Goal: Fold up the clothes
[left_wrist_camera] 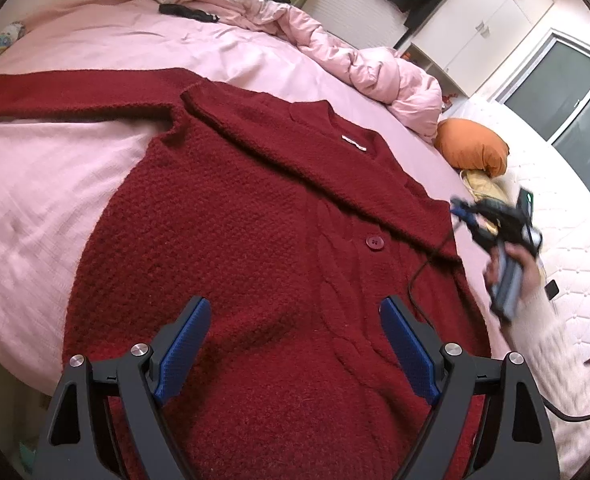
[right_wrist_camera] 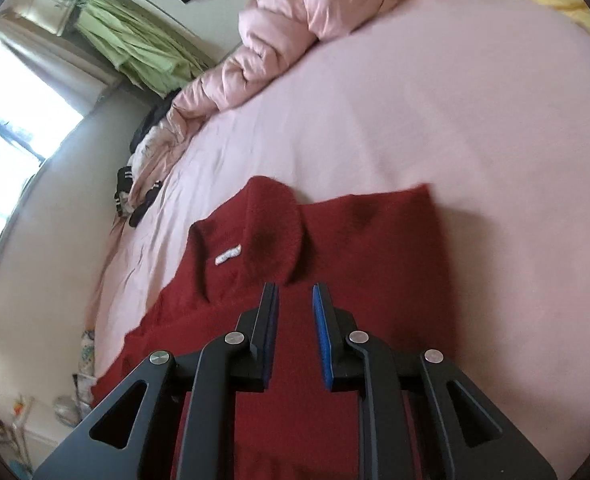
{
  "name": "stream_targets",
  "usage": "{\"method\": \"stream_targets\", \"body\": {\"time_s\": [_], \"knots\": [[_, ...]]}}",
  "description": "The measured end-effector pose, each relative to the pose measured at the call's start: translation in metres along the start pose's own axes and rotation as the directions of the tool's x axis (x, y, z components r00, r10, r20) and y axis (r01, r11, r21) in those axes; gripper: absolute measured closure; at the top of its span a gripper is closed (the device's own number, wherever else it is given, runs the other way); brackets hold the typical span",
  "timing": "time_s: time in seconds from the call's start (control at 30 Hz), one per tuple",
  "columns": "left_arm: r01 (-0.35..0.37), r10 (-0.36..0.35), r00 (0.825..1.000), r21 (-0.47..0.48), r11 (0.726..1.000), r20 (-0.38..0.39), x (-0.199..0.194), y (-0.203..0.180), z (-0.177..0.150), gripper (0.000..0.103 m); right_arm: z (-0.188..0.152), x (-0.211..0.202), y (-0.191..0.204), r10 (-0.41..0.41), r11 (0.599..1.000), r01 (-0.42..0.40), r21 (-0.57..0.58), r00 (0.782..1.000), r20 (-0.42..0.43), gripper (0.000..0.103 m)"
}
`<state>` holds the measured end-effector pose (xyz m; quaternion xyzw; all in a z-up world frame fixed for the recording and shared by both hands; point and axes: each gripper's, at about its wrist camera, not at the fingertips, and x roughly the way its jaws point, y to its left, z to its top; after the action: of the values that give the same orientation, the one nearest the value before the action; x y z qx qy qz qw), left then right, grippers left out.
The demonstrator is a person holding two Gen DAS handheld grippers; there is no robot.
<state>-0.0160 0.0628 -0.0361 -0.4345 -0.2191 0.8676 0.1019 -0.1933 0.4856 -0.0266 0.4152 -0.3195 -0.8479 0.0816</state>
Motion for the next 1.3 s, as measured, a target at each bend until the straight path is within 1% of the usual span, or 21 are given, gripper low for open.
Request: {"method": "stream_targets", "body": {"time_s": [0.03,0.07,0.1,0.13,0.17,0.2,0.27,0.37,0.43,0.47,0.53,0.57,0.63,0.7,0.73,0.77,0.8,0.87,0.93,1.2,1.3], "knots": [[0.0,0.0,1.0,0.002,1.0,0.001,0.0,-0.001,0.0,0.016,-0.003,0.002,0.002,0.0,1.0,-0.001,-0.021,1.0,-0.017,0.084],[-0.001,0.001,1.0,0.004,1.0,0.002,-0.001,-0.001,-0.001,0.016,-0.012,0.004,-0.001,-0.05,0.997,0.046,-0.064,0.997,-0.062,0.084],[-0.002,0.002,1.0,0.004,1.0,0.004,-0.001,-0.001,-0.001,0.016,-0.023,0.009,-0.008,-0.164,0.981,0.15,-0.125,0.98,-0.109,0.084],[-0.002,0.002,1.0,0.003,1.0,0.004,-0.001,-0.001,-0.001,0.016,-0.031,0.019,-0.014,-0.287,0.948,0.257,-0.188,0.946,-0.15,0.088],[-0.002,0.002,1.0,0.0,1.0,0.005,-0.001,-0.001,0.0,0.016,-0.04,0.022,-0.016,-0.314,0.932,0.276,-0.234,0.938,-0.146,0.088],[-0.002,0.002,1.0,-0.002,1.0,0.006,-0.002,-0.001,-0.001,0.016,-0.043,0.017,-0.01,-0.323,0.924,0.29,-0.25,0.941,-0.102,0.088],[-0.008,0.008,1.0,-0.002,1.0,0.012,-0.003,-0.001,-0.001,0.016,-0.047,0.007,0.006,-0.388,0.891,0.36,-0.276,0.92,-0.053,0.086],[-0.02,0.02,1.0,0.013,1.0,0.01,-0.003,-0.003,-0.001,0.016,-0.064,-0.013,0.03,-0.39,0.851,0.392,-0.349,0.917,0.079,0.085],[-0.021,0.021,1.0,0.015,1.0,0.01,-0.003,-0.003,0.0,0.016,-0.076,-0.008,0.026,-0.434,0.825,0.421,-0.378,0.899,0.054,0.085],[-0.019,0.019,1.0,0.014,1.0,0.011,-0.003,-0.003,-0.001,0.016,-0.081,0.004,0.008,-0.479,0.821,0.44,-0.363,0.878,-0.018,0.085],[-0.017,0.017,1.0,0.013,1.0,0.01,-0.003,-0.002,0.0,0.016,-0.079,-0.003,-0.004,-0.425,0.863,0.402,-0.304,0.905,-0.008,0.084],[-0.018,0.018,1.0,0.014,1.0,0.012,-0.004,-0.002,0.0,0.016,-0.074,-0.009,-0.004,-0.411,0.88,0.391,-0.269,0.912,-0.02,0.084],[-0.02,0.019,1.0,0.014,1.0,0.016,-0.004,-0.002,-0.001,0.016,-0.07,-0.019,0.005,-0.406,0.882,0.398,-0.25,0.914,0.024,0.084],[-0.024,0.024,1.0,0.019,1.0,0.012,-0.003,-0.003,-0.001,0.016,-0.073,-0.03,0.009,-0.439,0.848,0.448,-0.284,0.893,0.1,0.082],[-0.026,0.026,1.0,0.022,0.999,0.012,-0.003,-0.004,-0.001,0.016,-0.077,-0.026,0.005,-0.47,0.83,0.471,-0.301,0.879,0.079,0.081],[-0.027,0.027,1.0,0.024,0.999,0.011,-0.003,-0.005,-0.001,0.016,-0.082,-0.008,-0.007,-0.517,0.815,0.483,-0.319,0.856,-0.025,0.08],[-0.027,0.026,1.0,0.024,0.999,0.009,-0.003,-0.005,-0.001,0.016,-0.086,-0.009,-0.009,-0.503,0.824,0.474,-0.309,0.864,-0.015,0.078],[-0.027,0.027,1.0,0.02,0.999,0.009,-0.003,-0.005,-0.001,0.016,-0.082,-0.018,-0.004,-0.511,0.826,0.483,-0.291,0.859,-0.025,0.076],[-0.034,0.034,0.999,0.02,0.999,0.008,-0.002,-0.006,-0.001,0.016,-0.083,-0.026,0.012,-0.515,0.821,0.49,-0.293,0.857,-0.01,0.076],[-0.04,0.04,0.999,0.024,0.999,-0.005,0.0,-0.007,-0.003,0.016,-0.131,-0.058,0.097,-0.436,0.848,0.414,-0.33,0.9,0.006,0.076],[-0.048,0.048,0.999,0.034,0.998,-0.001,0.0,-0.008,-0.004,0.016,-0.151,-0.066,0.126,-0.43,0.839,0.413,-0.353,0.902,0.033,0.073]]}}
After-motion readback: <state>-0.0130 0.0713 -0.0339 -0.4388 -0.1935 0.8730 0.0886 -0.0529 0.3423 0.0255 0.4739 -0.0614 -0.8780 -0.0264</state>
